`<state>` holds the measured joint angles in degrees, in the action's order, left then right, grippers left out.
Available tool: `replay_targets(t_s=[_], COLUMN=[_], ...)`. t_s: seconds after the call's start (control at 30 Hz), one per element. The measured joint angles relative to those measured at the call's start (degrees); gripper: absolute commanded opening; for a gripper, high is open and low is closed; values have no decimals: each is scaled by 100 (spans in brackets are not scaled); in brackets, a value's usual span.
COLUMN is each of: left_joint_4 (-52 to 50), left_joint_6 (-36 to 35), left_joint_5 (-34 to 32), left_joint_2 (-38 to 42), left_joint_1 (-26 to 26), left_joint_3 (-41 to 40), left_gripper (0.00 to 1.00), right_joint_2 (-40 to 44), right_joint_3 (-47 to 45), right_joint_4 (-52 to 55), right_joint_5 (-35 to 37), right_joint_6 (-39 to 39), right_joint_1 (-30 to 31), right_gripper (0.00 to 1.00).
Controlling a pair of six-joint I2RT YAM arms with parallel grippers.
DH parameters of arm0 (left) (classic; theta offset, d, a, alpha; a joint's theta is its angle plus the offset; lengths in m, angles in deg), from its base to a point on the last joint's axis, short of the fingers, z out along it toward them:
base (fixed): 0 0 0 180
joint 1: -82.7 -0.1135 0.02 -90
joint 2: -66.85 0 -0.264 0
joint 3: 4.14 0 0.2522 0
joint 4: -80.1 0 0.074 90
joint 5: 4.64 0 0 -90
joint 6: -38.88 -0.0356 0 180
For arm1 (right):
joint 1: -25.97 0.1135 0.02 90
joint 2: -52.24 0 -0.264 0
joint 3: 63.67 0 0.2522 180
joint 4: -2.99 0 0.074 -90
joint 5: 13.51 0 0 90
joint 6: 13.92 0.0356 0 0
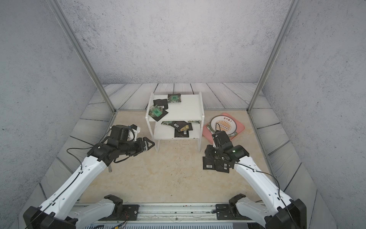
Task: Remove the tea bags from the shelf
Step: Place the tea bag at the center of the board, then pick up the tea bag from the shelf.
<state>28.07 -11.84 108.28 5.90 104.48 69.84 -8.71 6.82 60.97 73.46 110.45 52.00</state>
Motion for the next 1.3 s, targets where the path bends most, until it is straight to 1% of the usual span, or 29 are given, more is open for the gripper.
replay_targets(t_s=[0.13, 0.23, 0.47, 0.7, 0.83, 0.9, 0.93, 1.0, 1.1, 1.23, 1.3], left_joint_4=[-203, -374, -684, -881, -896, -874, -857, -813, -706, -391, -219], left_joint_6=[-2, -26, -68, -157, -157, -146, -138, -127, -107, 4, 74], left_joint_5=[-83, -157, -260, -282, -223, -153, -122, -46, 72, 304, 409], left_joint_2=[61, 59, 15, -269, -374, -450, -483, -581, -763, -1045, -1167], left_joint_1=[0, 0, -72, -284, -501, -649, -710, -866, -1056, -1281, -1366], left_joint_3=[417, 796, 1567, 2138, 2295, 2382, 2406, 2476, 2575, 2640, 2640], left_gripper=[69, 70, 71, 72, 72, 70, 69, 67, 64, 62, 61], right_joint_2=[22, -94, -841, -1663, -2256, -2621, -2767, -3099, -3569, -4151, -4387], right_joint_3=[745, 1473, 3407, 4673, 5346, 5755, 5921, 6293, 6782, 7307, 7514], right_joint_4=[501, 872, 1425, 1558, 1565, 1561, 1563, 1574, 1580, 1556, 1550], right_joint_5=[0, 2, 7, -168, -282, -313, -332, -409, -529, -706, -809], right_joint_6=[-319, -586, -1139, -1368, -1370, -1368, -1370, -1370, -1392, -1340, -1303], right_joint_1=[17, 107, 699, 925, 1019, 1075, 1097, 1121, 1134, 1134, 1134], right_gripper=[52, 54, 66, 68, 64, 61, 59, 50, 41, 34, 33])
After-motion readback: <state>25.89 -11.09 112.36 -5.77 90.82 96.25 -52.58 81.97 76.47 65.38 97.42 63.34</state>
